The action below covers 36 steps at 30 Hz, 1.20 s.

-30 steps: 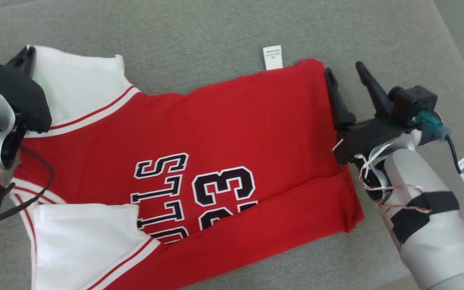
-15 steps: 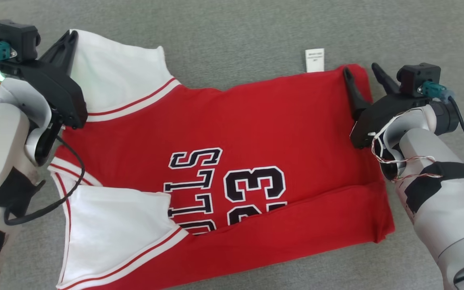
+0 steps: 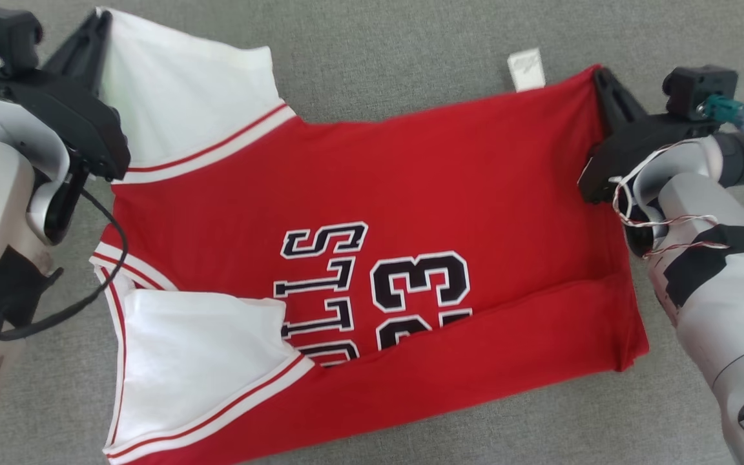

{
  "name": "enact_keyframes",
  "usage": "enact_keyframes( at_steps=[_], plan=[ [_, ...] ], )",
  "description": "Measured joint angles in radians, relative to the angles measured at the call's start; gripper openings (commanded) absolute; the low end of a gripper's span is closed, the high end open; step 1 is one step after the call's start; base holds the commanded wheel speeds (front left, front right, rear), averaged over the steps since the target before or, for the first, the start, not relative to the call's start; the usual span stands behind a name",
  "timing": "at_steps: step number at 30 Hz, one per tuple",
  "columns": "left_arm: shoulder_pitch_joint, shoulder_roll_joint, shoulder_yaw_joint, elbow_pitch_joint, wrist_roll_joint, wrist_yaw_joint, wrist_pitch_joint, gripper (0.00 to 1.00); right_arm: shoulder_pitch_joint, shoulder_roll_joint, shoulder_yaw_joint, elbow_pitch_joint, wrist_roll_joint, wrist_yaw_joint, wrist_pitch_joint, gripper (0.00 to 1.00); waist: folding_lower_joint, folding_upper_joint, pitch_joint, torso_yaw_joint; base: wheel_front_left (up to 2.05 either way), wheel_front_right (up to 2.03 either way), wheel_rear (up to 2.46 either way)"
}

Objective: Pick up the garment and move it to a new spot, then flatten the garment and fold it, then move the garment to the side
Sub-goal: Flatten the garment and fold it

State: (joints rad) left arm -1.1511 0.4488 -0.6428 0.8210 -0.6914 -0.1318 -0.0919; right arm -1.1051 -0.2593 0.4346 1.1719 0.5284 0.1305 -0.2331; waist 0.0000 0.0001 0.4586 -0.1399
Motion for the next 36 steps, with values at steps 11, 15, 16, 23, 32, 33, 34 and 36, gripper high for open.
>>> enact_keyframes(
  at_steps=[11,15,16,23,32,33,34,36],
  plan=[
    [0.068,-0.030,-0.025,-0.008,-0.031,0.000,-0.094,0.00,0.089,-0.027,0.000,-0.067,0.023,0.000,-0.028,0.00,-0.0001,-0.0001,-0.058,0.020,0.00,0.00,0.00],
    [0.149,-0.036,-0.021,-0.049,-0.045,0.000,-0.135,0.00,0.178,-0.058,-0.024,-0.158,0.033,0.000,-0.031,0.00,-0.0001,0.0000,-0.092,0.030,0.00,0.00,0.00],
    [0.172,-0.034,-0.016,-0.063,-0.050,0.002,-0.143,0.00,0.207,-0.063,-0.032,-0.176,0.034,0.000,-0.031,0.00,-0.0001,-0.0001,-0.101,0.032,0.00,0.00,0.00],
    [0.403,-0.027,0.024,-0.246,-0.065,0.056,-0.167,0.00,0.381,-0.095,-0.087,-0.296,0.068,0.000,-0.031,0.00,-0.0003,-0.0003,-0.159,0.053,0.00,0.00,0.00],
    [0.728,-0.040,0.125,-0.549,-0.026,0.145,-0.169,0.00,0.558,-0.107,-0.185,-0.457,0.079,0.000,-0.031,0.00,-0.0003,-0.0003,-0.214,0.089,0.00,0.00,0.00],
    [0.761,-0.047,0.134,-0.576,-0.021,0.153,-0.169,0.00,0.578,-0.107,-0.192,-0.464,0.078,0.000,-0.031,0.00,-0.0003,-0.0003,-0.220,0.093,0.00,0.00,0.00],
    [0.790,-0.052,0.143,-0.606,-0.015,0.158,-0.169,0.00,0.597,-0.106,-0.198,-0.471,0.078,0.000,-0.031,0.00,-0.0002,-0.0003,-0.225,0.096,0.00,0.00,0.00],
    [0.845,-0.068,0.155,-0.651,-0.001,0.167,-0.169,0.00,0.627,-0.104,-0.216,-0.480,0.077,0.000,-0.031,0.00,-0.0002,-0.0003,-0.236,0.104,0.00,0.00,0.00]
  ],
)
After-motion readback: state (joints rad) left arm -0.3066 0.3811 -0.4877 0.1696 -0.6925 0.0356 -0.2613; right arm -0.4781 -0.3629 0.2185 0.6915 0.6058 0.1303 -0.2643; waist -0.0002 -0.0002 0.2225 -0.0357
